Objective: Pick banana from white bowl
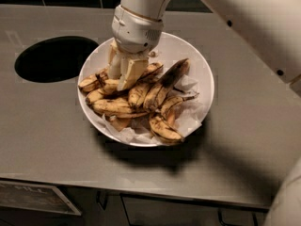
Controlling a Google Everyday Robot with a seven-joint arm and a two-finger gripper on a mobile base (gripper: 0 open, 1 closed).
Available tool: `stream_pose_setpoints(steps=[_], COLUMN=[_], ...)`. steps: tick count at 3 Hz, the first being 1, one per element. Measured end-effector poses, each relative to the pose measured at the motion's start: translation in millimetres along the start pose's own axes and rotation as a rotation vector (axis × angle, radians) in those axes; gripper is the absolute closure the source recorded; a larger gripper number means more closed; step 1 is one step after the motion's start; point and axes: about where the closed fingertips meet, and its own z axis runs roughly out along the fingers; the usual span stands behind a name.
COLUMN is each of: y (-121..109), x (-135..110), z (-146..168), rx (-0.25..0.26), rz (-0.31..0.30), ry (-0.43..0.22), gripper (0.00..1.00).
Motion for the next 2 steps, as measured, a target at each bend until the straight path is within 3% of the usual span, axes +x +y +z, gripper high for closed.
stream_pose_setpoints(steps=[2], y=[-4], x=[-23], z=[-29], rx=[0.114], rz=[-0.006], ry=[0.046], gripper=[1.0])
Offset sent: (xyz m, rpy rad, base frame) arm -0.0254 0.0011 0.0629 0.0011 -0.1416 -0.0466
